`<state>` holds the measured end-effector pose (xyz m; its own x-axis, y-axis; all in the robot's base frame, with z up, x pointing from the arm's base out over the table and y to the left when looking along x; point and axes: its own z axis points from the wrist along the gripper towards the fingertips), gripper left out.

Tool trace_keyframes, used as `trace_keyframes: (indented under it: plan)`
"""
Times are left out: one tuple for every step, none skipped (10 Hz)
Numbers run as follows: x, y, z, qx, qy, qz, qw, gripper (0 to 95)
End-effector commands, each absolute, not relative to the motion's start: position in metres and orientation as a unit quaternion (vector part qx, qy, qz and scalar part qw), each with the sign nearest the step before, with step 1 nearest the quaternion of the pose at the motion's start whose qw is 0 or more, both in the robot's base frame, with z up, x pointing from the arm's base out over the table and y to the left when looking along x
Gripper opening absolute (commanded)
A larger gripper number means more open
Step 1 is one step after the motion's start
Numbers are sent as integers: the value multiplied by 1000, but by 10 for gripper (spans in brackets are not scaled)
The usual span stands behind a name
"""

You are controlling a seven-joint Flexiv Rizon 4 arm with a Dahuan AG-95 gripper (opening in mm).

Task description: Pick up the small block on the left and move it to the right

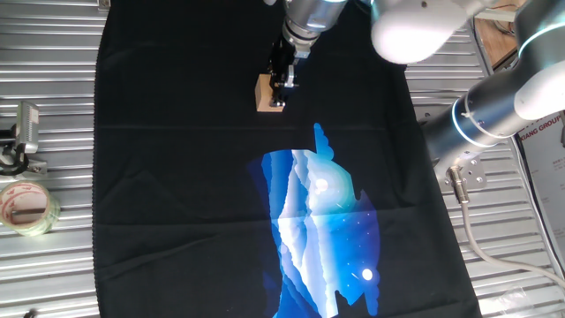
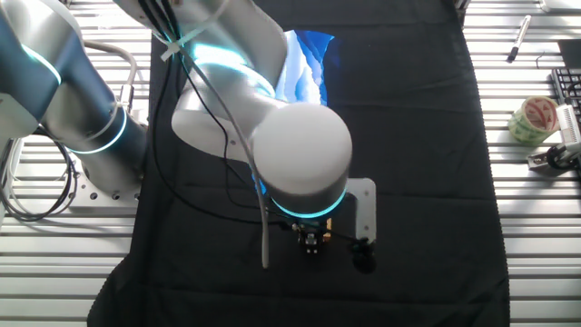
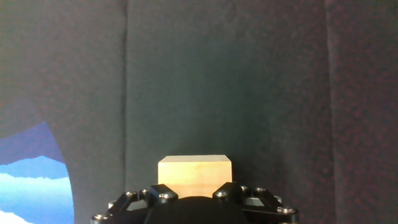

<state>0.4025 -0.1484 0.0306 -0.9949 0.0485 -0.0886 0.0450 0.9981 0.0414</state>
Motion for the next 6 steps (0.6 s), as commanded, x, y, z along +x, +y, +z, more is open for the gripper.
trace_keyframes:
  plan:
    - [401,-151,29,20,999,-3,35,0]
    - [401,-151,29,22,999,10,38,0]
    - [401,-151,29,32,998,35,45,0]
    - [402,-151,29,24,999,16,46,0]
    - [402,-151,30,23,999,16,46,0]
    - [402,-152,32,16,999,-4,44,0]
